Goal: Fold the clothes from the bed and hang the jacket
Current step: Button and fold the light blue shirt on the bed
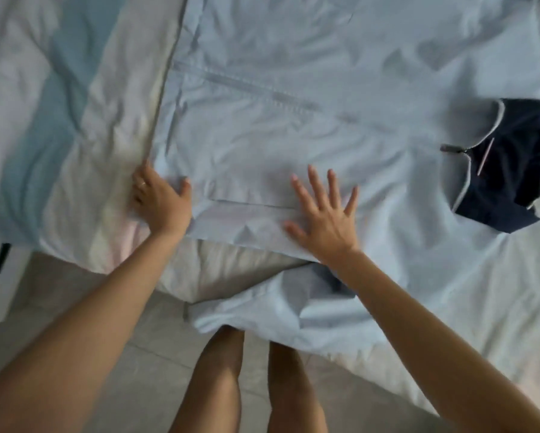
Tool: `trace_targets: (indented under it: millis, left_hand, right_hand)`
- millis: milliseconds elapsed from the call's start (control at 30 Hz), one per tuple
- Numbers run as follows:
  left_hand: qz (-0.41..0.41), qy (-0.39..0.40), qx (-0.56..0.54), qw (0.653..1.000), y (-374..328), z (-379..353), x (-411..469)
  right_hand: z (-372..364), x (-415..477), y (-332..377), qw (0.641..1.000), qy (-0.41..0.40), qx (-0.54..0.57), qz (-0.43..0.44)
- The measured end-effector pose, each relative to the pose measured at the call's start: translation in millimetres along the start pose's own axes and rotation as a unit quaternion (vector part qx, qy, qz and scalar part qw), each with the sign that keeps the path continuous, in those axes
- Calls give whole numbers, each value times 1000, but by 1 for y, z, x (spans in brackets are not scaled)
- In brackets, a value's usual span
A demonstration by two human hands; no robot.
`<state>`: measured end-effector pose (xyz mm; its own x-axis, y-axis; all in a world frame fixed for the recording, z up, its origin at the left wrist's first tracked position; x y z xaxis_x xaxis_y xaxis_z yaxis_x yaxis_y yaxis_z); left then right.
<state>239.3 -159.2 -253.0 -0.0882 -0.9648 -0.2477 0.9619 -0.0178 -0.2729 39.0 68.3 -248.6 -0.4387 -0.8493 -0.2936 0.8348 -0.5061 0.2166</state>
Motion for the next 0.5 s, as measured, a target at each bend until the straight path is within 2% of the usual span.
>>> trace_targets:
  millis: [33, 100, 167, 233, 400, 500]
  left_hand:
    - [41, -8, -1, 999, 24, 8, -8]
    - [56, -12, 3, 998, 46, 15, -12]
    - [54, 0, 9, 999, 62, 16, -15]
    - [87, 32, -12, 996, 76, 14, -12]
    - [14, 80, -160, 984, 77, 21, 9]
    - [69, 61, -201, 975, 91, 18, 11]
  right_hand:
    - [-15, -24, 32, 998, 15, -32, 57]
    - [-41, -62, 52, 990, 56, -81, 99]
    - [-54, -89, 43, 992, 78, -78, 61]
    - [-53, -101, 28, 995, 79, -61, 13]
    - [-61, -113, -10, 980, 151, -114, 57]
    - [-55, -123, -42, 972, 203, -122, -7]
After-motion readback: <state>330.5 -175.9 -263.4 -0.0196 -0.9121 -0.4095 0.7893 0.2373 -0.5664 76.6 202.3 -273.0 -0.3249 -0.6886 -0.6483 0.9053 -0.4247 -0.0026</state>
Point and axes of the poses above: each hand's wrist, its own x-axis towards the middle knuckle, its own z-axis out of the back of the hand, y = z × x, the point moved 8 cm from there along x, towards the middle knuckle, and after that the axes turned 4 degrees about z, right-handed, at the moved point
